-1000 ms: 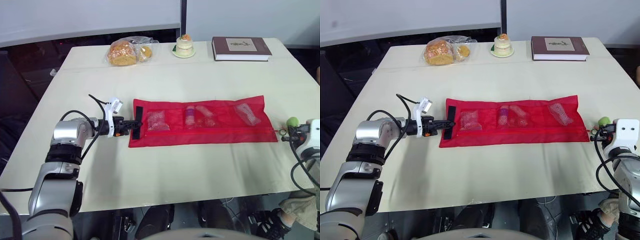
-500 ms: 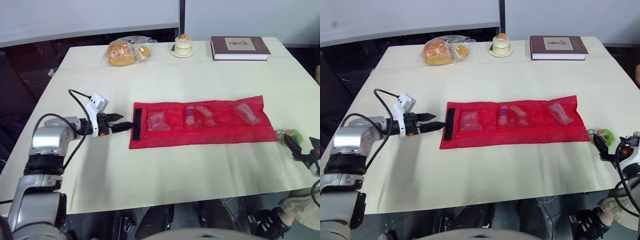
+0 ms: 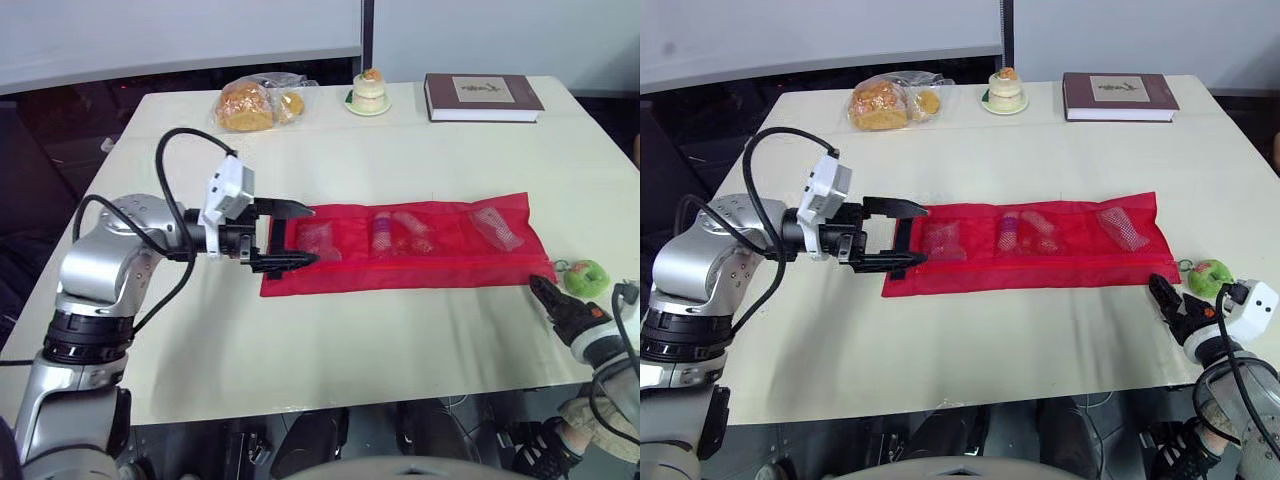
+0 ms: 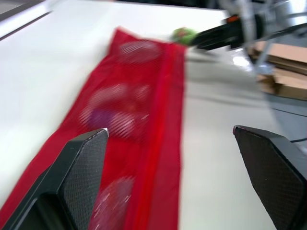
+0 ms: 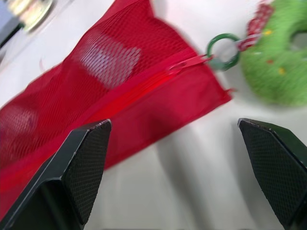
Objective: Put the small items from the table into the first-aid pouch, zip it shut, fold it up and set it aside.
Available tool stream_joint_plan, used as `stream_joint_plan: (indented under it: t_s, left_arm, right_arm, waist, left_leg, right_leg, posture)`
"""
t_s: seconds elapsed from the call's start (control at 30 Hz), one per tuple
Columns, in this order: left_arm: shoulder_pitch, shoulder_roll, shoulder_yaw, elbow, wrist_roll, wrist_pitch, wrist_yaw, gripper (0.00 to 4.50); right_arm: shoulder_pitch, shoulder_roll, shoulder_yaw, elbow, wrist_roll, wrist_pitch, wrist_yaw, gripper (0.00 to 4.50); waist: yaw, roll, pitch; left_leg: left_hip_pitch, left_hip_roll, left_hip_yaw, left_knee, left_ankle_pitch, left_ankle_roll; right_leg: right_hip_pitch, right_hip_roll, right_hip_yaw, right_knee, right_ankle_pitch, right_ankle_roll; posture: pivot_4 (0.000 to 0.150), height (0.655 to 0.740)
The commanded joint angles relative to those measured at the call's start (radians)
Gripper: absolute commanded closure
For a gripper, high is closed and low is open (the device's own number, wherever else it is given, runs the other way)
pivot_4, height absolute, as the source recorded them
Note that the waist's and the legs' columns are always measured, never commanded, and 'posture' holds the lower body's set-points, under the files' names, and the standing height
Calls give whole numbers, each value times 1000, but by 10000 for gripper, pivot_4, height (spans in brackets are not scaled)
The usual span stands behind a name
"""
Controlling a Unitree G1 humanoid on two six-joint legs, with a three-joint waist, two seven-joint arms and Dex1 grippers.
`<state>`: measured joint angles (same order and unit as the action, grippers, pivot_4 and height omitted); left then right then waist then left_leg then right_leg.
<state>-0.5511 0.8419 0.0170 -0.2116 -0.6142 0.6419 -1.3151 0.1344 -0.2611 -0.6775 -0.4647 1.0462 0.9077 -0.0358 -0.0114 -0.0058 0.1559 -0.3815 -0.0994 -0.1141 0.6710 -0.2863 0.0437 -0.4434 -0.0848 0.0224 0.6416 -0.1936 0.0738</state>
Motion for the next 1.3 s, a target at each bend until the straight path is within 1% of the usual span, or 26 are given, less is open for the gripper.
stream_joint_plan:
  t_s: [0.03,0.1,0.2,0.3,0.47,0.67,0.87,0.9,0.93,0.97,1.03,1.07,1.1,1.17,1.2,1.23,1.3]
  left_arm:
    - [-31,27,-7,-90,-77,61,-37,607]
    - [-44,23,-12,-112,-99,79,-36,607]
    - [-46,24,-29,-148,-107,79,-41,607]
    - [-35,33,-31,-164,-103,77,-35,607]
    - [9,51,-10,-186,-103,73,-17,607]
    - [69,73,14,-210,-102,57,1,607]
    - [138,79,51,-257,-122,69,58,607]
    - [148,77,58,-265,-127,73,69,0]
    - [153,75,62,-269,-130,76,77,0]
    - [156,74,66,-271,-132,76,85,0]
    - [156,70,70,-274,-142,78,99,0]
    - [154,69,70,-274,-147,79,105,0]
    - [152,69,70,-273,-150,78,108,0]
    - [147,70,66,-269,-153,76,113,0]
    - [145,71,65,-268,-153,75,115,0]
    - [144,72,64,-266,-154,74,116,0]
    - [141,72,62,-263,-154,71,116,0]
  right_arm:
    - [-37,-10,-37,23,106,-21,-35,0]
    - [-53,-40,-38,54,126,-20,-32,0]
    - [-68,-117,-25,146,97,-21,27,0]
    - [-71,-159,-9,200,136,4,84,0]
    - [-99,-189,45,263,148,22,189,0]
    - [-164,-194,139,324,103,20,270,0]
    - [-198,-190,162,352,73,5,299,0]
    - [-201,-187,164,355,66,0,302,5777]
    - [-204,-184,166,357,59,-6,305,7349]
    - [-207,-181,170,358,48,-15,307,12124]
    - [-213,-175,180,362,22,-36,306,18137]
    - [-217,-170,183,363,13,-44,305,24084]
    - [-220,-164,184,364,7,-51,302,27335]
    - [-223,-149,180,361,-6,-71,293,36091]
    - [-222,-144,175,357,-8,-82,289,41341]
    - [-220,-140,170,352,-8,-88,285,44353]
    - [-202,-144,149,332,6,-88,283,44353]
  waist:
    - [-1,0,0]
    - [-2,0,0]
    - [-2,0,0]
    - [-1,0,0]
    - [-5,0,0]
    - [-9,0,0]
    - [-10,0,0]
    - [-10,0,0]
    - [-9,0,0]
    - [-8,0,0]
    - [-6,0,0]
    - [-5,0,0]
    - [-4,0,0]
    - [-5,-1,0]
    - [-4,-1,0]
    - [-3,-1,0]
    - [0,-1,0]
  left_leg:
    - [0,0,0,0,0,0]
    - [0,0,0,0,0,0]
    - [0,0,1,0,0,0]
    - [0,0,2,0,0,0]
    - [1,1,3,0,0,0]
    - [2,3,6,0,0,0]
    - [2,3,6,0,0,0]
    - [2,4,6,0,0,0]
    - [2,4,6,0,0,0]
    - [2,4,6,0,0,0]
    - [2,4,6,0,0,0]
    - [2,4,6,0,0,0]
    - [2,4,6,0,0,0]
    - [2,3,6,0,0,0]
    - [2,3,6,0,0,0]
    - [2,3,6,0,0,0]
    - [2,3,6,1,0,0]
  right_leg:
    - [0,0,0,0,0,0]
    - [0,3,0,0,0,0]
    - [0,3,1,0,0,0]
    - [0,4,1,0,0,0]
    - [1,5,3,0,0,0]
    - [1,6,5,0,0,0]
    - [0,6,6,0,0,0]
    - [0,6,6,0,0,0]
    - [0,6,6,0,0,0]
    - [0,6,6,0,0,0]
    - [0,6,6,0,0,0]
    - [0,6,6,0,0,0]
    - [0,6,6,0,0,0]
    - [0,6,6,0,0,0]
    - [0,6,6,0,0,0]
    - [0,6,6,0,0,0]
    - [0,6,6,0,0,0]
  posture:
    - [1500,7289]
    - [1500,7289]
    - [1500,7289]
    - [1500,7289]
    - [1500,7289]
    - [1500,7289]
    - [1500,7289]
    - [1500,7289]
    - [1500,7289]
    - [1500,7289]
    - [1500,7289]
    - [1500,7289]
    - [1500,7289]
    - [1500,7289]
    - [1500,7289]
    - [1500,7289]
    - [1500,7289]
